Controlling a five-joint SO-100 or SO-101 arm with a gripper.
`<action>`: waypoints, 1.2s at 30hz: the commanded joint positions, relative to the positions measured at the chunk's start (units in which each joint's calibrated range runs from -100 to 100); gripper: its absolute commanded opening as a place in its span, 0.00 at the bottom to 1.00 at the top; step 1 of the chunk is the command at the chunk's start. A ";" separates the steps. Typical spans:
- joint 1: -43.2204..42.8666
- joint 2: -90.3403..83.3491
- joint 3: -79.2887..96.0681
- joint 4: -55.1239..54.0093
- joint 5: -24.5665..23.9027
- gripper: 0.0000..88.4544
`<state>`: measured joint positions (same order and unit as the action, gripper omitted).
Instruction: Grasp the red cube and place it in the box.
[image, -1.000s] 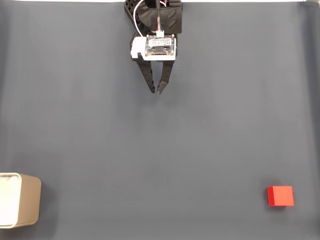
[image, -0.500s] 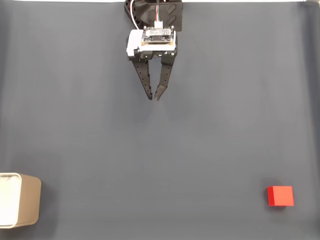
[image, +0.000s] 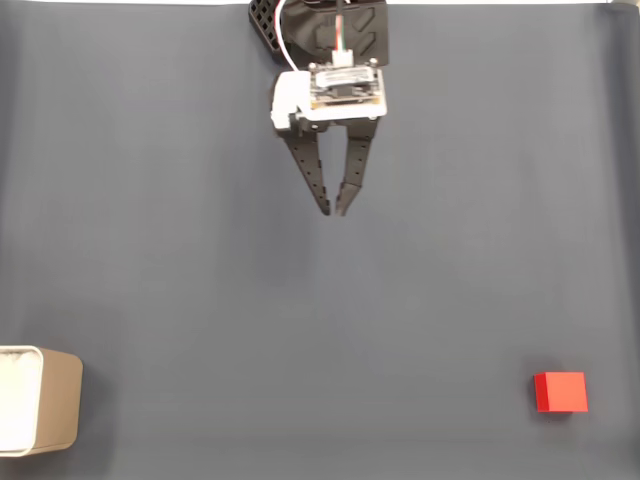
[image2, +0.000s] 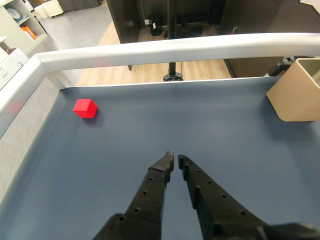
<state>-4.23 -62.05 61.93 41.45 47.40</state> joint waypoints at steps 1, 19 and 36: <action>-2.09 3.12 -7.10 1.58 0.83 0.00; -11.68 20.63 -22.79 1.83 1.51 0.00; -18.36 38.39 -36.66 1.91 0.93 0.00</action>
<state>-21.51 -24.36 29.48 43.28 48.72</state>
